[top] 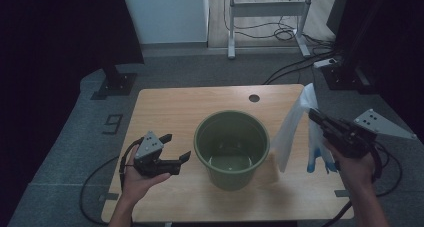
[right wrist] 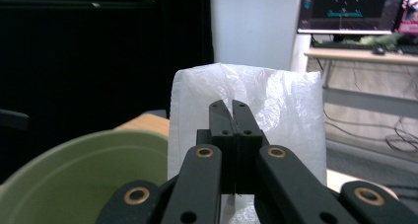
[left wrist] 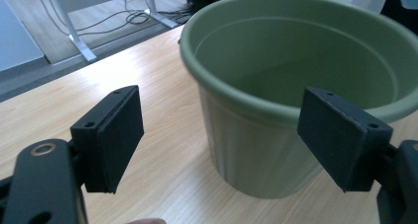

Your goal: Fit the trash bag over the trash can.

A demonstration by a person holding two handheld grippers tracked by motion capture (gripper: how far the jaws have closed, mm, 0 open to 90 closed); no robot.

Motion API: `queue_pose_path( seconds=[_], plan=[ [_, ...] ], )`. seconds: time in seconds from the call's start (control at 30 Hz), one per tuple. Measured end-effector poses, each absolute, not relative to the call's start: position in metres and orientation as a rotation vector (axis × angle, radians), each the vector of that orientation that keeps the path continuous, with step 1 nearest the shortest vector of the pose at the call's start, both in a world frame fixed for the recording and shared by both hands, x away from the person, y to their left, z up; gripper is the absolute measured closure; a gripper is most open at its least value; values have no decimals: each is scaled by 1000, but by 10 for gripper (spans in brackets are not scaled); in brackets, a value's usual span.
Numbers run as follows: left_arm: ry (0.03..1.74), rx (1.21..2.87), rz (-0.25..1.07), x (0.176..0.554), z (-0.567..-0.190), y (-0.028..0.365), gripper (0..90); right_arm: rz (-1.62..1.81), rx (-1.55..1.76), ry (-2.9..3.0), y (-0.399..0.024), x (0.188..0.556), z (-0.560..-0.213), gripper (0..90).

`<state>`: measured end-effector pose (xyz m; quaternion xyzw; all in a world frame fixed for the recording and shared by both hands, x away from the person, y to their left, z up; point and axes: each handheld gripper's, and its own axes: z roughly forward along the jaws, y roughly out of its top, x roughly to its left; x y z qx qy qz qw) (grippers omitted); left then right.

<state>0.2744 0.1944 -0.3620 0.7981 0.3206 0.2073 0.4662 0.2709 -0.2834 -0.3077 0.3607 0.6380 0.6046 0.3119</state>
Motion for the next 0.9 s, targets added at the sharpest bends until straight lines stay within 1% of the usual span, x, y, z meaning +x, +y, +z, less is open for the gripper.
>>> queue_pose_path(
  seconds=[0.2,0.37,0.73,0.9],
  plan=[
    [760,1970,497,275,-352,183,180,1618,887,1699,-271,267,-289,892],
    [734,1965,466,277,-349,178,186,1628,855,1718,-262,269,-282,892],
    [652,1986,410,281,-342,147,196,1644,818,1781,-238,274,-286,892],
    [638,2002,383,285,-344,139,201,1643,812,1805,-230,277,-291,892]
  ],
)
